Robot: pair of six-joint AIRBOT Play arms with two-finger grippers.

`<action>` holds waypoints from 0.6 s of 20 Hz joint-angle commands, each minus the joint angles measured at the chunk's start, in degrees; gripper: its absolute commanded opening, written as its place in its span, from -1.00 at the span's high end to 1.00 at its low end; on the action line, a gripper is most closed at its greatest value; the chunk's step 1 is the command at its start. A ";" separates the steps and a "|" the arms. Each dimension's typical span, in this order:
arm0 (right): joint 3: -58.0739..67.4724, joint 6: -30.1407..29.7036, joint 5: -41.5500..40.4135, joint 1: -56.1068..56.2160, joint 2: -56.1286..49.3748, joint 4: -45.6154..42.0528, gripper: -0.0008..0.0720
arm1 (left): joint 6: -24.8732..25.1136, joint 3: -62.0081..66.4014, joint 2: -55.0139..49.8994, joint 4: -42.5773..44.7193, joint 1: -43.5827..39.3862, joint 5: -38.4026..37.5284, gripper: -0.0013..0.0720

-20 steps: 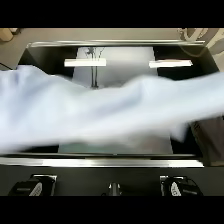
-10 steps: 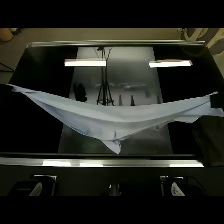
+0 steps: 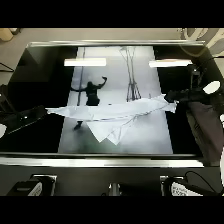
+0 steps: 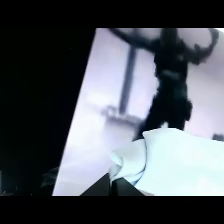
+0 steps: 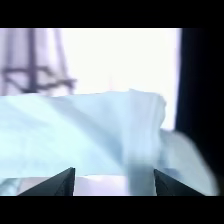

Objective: Fold the shirts.

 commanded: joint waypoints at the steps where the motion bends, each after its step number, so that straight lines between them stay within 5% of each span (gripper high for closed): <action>1: 2.14 -9.84 10.01 0.02 -0.48 7.50 -0.62 | 0.07 -0.63 -0.50 -0.70 0.00 1.62 0.90; 4: -3.78 -9.16 20.02 4.44 3.02 6.78 -0.68 | 0.04 -0.50 -0.48 -0.74 -0.02 1.60 0.90; 8: -19.89 -5.44 1.11 18.45 0.44 11.32 -0.68 | 0.07 0.11 0.00 -2.16 -0.02 0.87 0.90; 12: -20.74 -5.14 -7.21 21.68 -5.22 22.01 -0.51 | 0.07 1.31 2.67 -2.89 -0.02 0.74 0.90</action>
